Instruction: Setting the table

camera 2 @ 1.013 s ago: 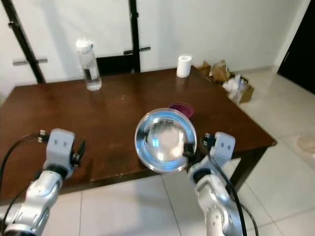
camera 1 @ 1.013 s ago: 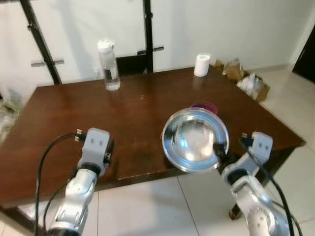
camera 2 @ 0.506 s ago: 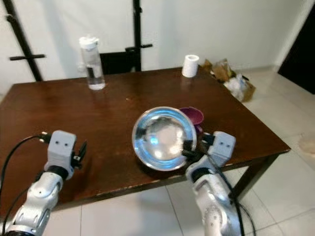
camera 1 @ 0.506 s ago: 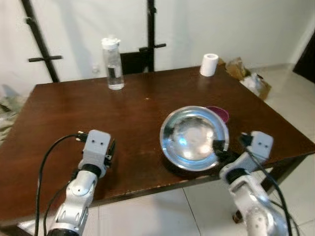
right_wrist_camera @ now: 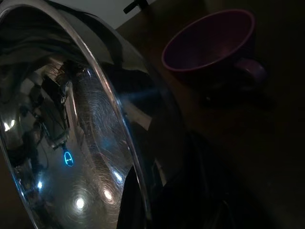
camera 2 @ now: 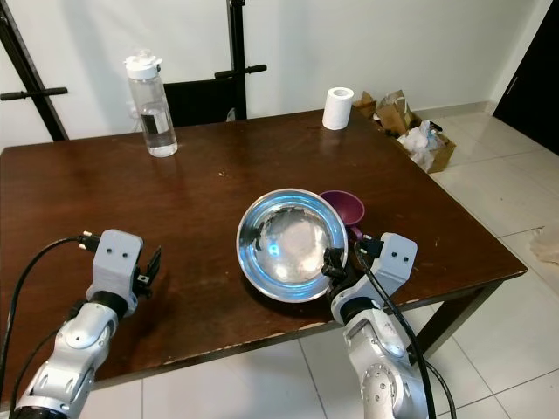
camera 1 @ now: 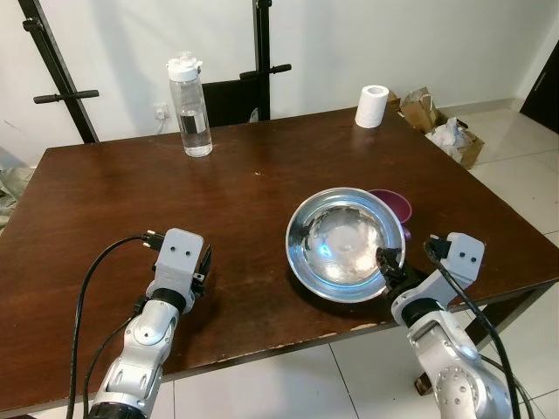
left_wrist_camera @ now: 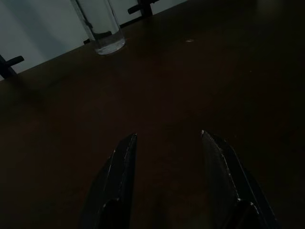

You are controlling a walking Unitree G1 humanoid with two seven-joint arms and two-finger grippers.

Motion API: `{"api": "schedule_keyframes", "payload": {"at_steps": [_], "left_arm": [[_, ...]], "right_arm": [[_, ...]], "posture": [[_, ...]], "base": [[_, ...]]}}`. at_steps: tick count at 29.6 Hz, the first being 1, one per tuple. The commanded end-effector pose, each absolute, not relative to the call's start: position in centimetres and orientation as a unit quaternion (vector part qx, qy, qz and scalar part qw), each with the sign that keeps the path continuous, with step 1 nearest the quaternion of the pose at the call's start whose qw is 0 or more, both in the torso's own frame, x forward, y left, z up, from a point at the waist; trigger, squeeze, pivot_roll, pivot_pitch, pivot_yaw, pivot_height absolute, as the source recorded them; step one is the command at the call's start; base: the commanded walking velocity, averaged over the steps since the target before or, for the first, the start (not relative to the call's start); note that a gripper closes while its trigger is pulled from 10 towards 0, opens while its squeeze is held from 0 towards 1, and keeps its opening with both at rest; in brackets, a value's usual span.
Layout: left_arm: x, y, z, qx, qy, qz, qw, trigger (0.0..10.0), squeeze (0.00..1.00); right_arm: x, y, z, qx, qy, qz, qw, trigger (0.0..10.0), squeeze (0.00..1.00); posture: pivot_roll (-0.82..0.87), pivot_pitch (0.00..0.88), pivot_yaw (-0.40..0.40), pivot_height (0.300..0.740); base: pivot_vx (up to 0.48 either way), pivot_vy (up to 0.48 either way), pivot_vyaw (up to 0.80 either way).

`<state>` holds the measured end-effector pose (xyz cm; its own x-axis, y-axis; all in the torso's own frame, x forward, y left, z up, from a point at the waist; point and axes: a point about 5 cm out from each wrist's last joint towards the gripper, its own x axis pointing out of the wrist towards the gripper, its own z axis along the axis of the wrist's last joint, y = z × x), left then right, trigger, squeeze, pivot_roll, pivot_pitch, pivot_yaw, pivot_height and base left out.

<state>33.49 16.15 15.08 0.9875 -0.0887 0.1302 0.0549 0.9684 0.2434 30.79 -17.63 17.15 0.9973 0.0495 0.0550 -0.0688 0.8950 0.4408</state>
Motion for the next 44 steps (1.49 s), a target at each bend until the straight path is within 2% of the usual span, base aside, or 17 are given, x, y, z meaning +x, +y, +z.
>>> {"api": "schedule_keyframes", "payload": {"at_steps": [1, 15, 18, 20, 21, 23, 24, 32, 33, 34, 44], "left_arm": [[33.2, 16.4, 14.4, 0.123, -0.058, -0.035, 0.99, 10.0, 0.0], [33.2, 16.5, 14.4, 0.118, -0.052, -0.032, 0.991, 10.0, 0.0], [33.2, 16.6, 14.6, 0.117, -0.054, -0.032, 0.991, 10.0, 0.0], [33.1, 16.7, 14.6, 0.117, -0.054, -0.032, 0.991, 10.0, 0.0], [33.2, 16.8, 14.8, 0.118, -0.057, -0.032, 0.991, 10.0, 0.0], [33.2, 16.8, 15.0, 0.12, -0.059, -0.032, 0.991, 10.0, 0.0], [33.3, 16.8, 15.1, 0.121, -0.061, -0.033, 0.99, 10.0, 0.0], [33.3, 16.6, 15.3, 0.122, -0.064, -0.035, 0.99, 10.0, 0.0], [33.1, 16.5, 15.1, 0.121, -0.064, -0.036, 0.99, 10.0, 0.0], [33.0, 16.5, 15.1, 0.121, -0.063, -0.036, 0.99, 10.0, 0.0], [32.8, 16.5, 14.9, 0.122, -0.06, -0.036, 0.99, 10.0, 0.0]], "right_arm": [[30.6, -17.7, 17.2, 0.228, -0.028, 0.028, 0.973, 10.0, 0.0], [30.6, -18.5, 17.3, 0.239, -0.031, 0.013, 0.97, 10.0, 0.0], [31.0, -20.3, 18.6, 0.311, -0.071, -0.015, 0.948, 10.0, 0.0], [31.0, -20.8, 19.0, 0.327, -0.082, -0.019, 0.941, 10.0, 0.0], [31.4, -22.0, 20.1, 0.365, -0.104, -0.03, 0.924, 10.0, 0.0], [32.0, -22.9, 21.0, 0.409, -0.111, -0.034, 0.905, 10.0, 0.0], [32.4, -23.0, 21.3, 0.413, -0.102, -0.025, 0.905, 10.0, 0.0], [34.2, -20.2, 20.7, 0.406, -0.012, 0.029, 0.913, 10.0, 0.0], [34.2, -18.9, 19.7, 0.395, 0.039, 0.053, 0.916, 10.0, 0.0], [34.1, -18.6, 19.3, 0.392, 0.059, 0.058, 0.916, 10.0, 0.0], [33.8, -18.7, 18.9, 0.391, 0.076, 0.071, 0.915, 10.0, 0.0]], "posture": [[-0.02, 0.086, 0.116, 0.74], [-0.02, 0.092, 0.112, 0.74], [-0.01, 0.093, 0.11, 0.74], [-0.01, 0.094, 0.111, 0.74], [-0.01, 0.095, 0.111, 0.74], [-0.01, 0.095, 0.111, 0.74], [-0.01, 0.095, 0.111, 0.74], [-0.01, 0.093, 0.105, 0.74], [0.0, 0.089, 0.093, 0.74], [0.0, 0.089, 0.093, 0.74], [-0.01, 0.089, 0.089, 0.74]], "base": [[0.0, 0.0, 0.0], [0.0, 0.0, 0.0], [0.0, 0.0, 0.0], [0.0, 0.0, 0.0], [0.0, 0.0, 0.0], [0.0, 0.0, 0.0], [0.0, 0.0, 0.0], [0.0, 0.0, 0.0], [0.0, 0.0, 0.0], [0.0, 0.0, 0.0], [0.0, 0.0, 0.0]]}}
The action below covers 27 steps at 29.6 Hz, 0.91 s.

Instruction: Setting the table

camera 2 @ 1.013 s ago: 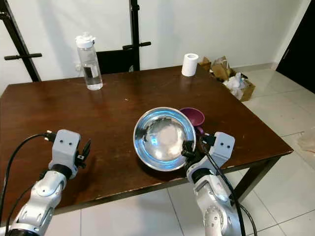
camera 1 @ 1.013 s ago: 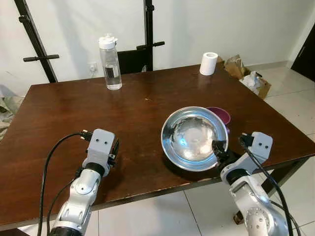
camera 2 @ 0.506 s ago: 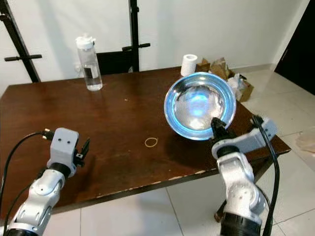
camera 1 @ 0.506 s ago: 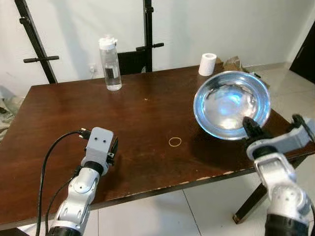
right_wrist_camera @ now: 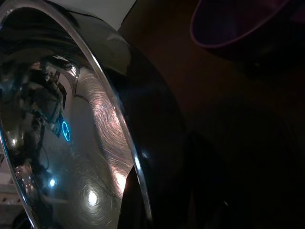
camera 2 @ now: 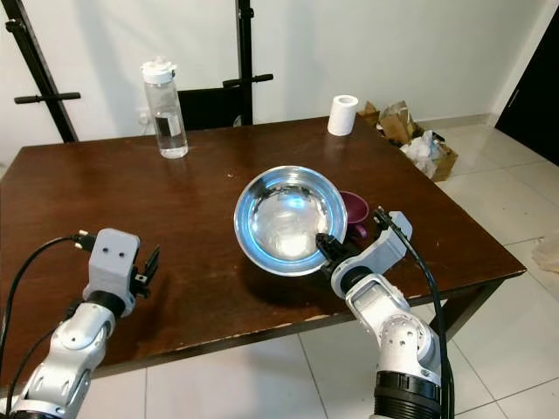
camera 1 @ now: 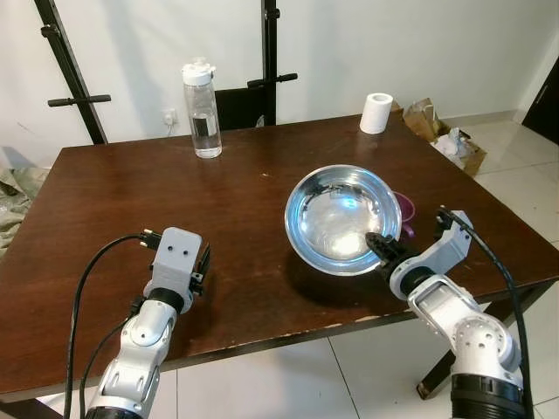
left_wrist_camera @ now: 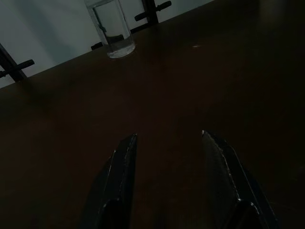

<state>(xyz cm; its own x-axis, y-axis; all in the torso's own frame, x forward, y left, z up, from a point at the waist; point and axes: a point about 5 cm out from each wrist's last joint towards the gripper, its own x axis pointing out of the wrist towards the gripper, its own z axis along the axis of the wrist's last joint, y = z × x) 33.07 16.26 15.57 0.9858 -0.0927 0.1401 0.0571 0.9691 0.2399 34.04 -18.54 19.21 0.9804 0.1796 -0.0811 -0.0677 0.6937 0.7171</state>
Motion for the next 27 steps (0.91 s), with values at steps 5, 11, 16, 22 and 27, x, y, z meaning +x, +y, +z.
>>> {"api": "schedule_keyframes", "payload": {"at_steps": [5, 11, 16, 22, 27], "left_arm": [[32.4, 16.5, 14.4, 0.122, -0.054, -0.039, 0.99, 10.0, 0.0], [32.1, 16.6, 14.3, 0.123, -0.051, -0.037, 0.99, 10.0, 0.0], [32.1, 16.6, 14.3, 0.123, -0.05, -0.037, 0.99, 10.0, 0.0], [32.1, 16.4, 14.3, 0.123, -0.05, -0.04, 0.99, 10.0, 0.0], [32.1, 16.3, 14.3, 0.124, -0.049, -0.042, 0.99, 10.0, 0.0]], "right_arm": [[34.1, -20.7, 16.2, 0.365, 0.178, 0.025, 0.913, 10.0, 0.04], [33.3, -20.2, 14.1, 0.351, 0.223, 0.024, 0.909, 10.0, 0.25], [33.3, -20.6, 14.2, 0.358, 0.216, 0.017, 0.908, 10.0, 1.0], [34.1, -21.5, 16.7, 0.364, 0.133, 0.028, 0.921, 10.0, 1.0], [33.9, -22.6, 20.4, 0.349, 0.004, 0.039, 0.936, 10.0, 0.0]], "posture": [[-0.01, 0.095, 0.07, 0.74], [0.0, 0.104, 0.07, 0.74], [0.0, 0.107, 0.072, 0.74], [-0.01, 0.11, 0.076, 0.74], [-0.01, 0.113, 0.078, 0.74]], "base": [[0.0, 0.0, 0.0], [0.0, 0.0, 0.0], [0.0, 0.0, 0.0], [0.0, 0.0, 0.0], [0.0, 0.0, 0.0]]}}
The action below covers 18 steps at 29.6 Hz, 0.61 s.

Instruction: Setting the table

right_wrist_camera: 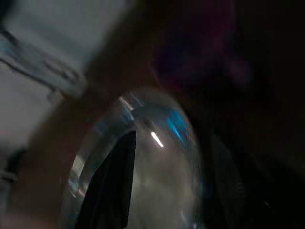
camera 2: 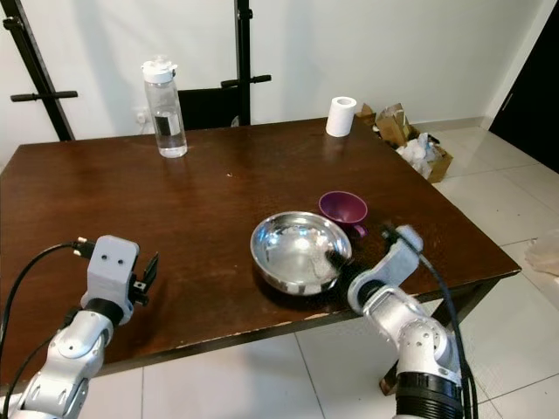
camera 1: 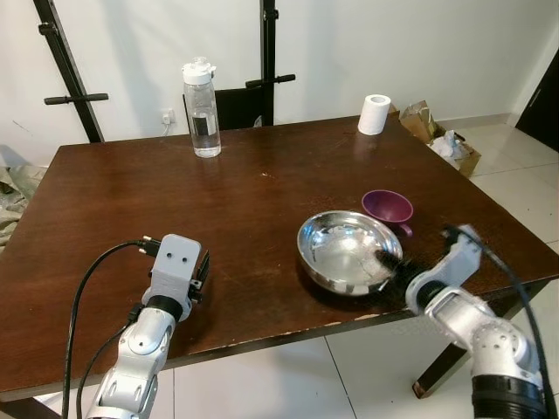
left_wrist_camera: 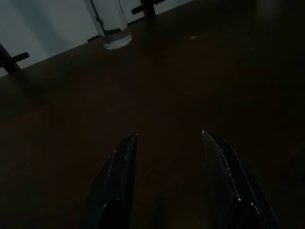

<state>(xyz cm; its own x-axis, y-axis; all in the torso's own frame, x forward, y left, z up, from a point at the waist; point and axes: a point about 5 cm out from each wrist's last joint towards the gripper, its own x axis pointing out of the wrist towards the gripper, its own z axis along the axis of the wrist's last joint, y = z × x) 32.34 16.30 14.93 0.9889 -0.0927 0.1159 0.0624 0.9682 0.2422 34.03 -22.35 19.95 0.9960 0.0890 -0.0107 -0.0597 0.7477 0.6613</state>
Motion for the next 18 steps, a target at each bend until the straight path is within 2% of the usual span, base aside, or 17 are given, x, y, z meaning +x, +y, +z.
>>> {"api": "schedule_keyframes", "payload": {"at_steps": [1, 9, 11, 14, 18], "left_arm": [[32.1, 16.3, 14.3, 0.124, -0.049, -0.043, 0.99, 10.0, 0.0], [32.0, 16.1, 14.2, 0.124, -0.048, -0.047, 0.99, 10.0, 0.0], [32.0, 16.0, 14.2, 0.125, -0.048, -0.048, 0.99, 10.0, 0.0], [32.1, 15.9, 14.4, 0.125, -0.05, -0.053, 0.989, 10.0, 0.0], [32.2, 15.6, 14.7, 0.123, -0.054, -0.056, 0.989, 10.0, 0.0]], "right_arm": [[33.8, -22.7, 20.9, 0.348, -0.012, 0.042, 0.936, 10.0, 0.0], [32.5, -23.1, 23.1, 0.315, -0.09, 0.052, 0.943, 10.0, 0.0], [31.9, -22.9, 24.0, 0.285, -0.119, 0.056, 0.949, 10.0, 0.0], [30.1, -21.2, 25.4, 0.137, -0.184, 0.047, 0.972, 10.0, 0.0], [29.3, -20.1, 25.3, 0.097, -0.203, 0.029, 0.974, 10.0, 0.0]], "posture": [[-0.01, 0.113, 0.078, 0.74], [-0.01, 0.117, 0.083, 0.74], [-0.01, 0.119, 0.086, 0.74], [-0.02, 0.121, 0.094, 0.74], [-0.02, 0.122, 0.097, 0.74]], "base": [[0.0, 0.0, 0.0], [0.0, 0.0, 0.0], [0.0, 0.0, 0.0], [0.0, 0.0, 0.0], [0.0, 0.0, 0.0]]}}
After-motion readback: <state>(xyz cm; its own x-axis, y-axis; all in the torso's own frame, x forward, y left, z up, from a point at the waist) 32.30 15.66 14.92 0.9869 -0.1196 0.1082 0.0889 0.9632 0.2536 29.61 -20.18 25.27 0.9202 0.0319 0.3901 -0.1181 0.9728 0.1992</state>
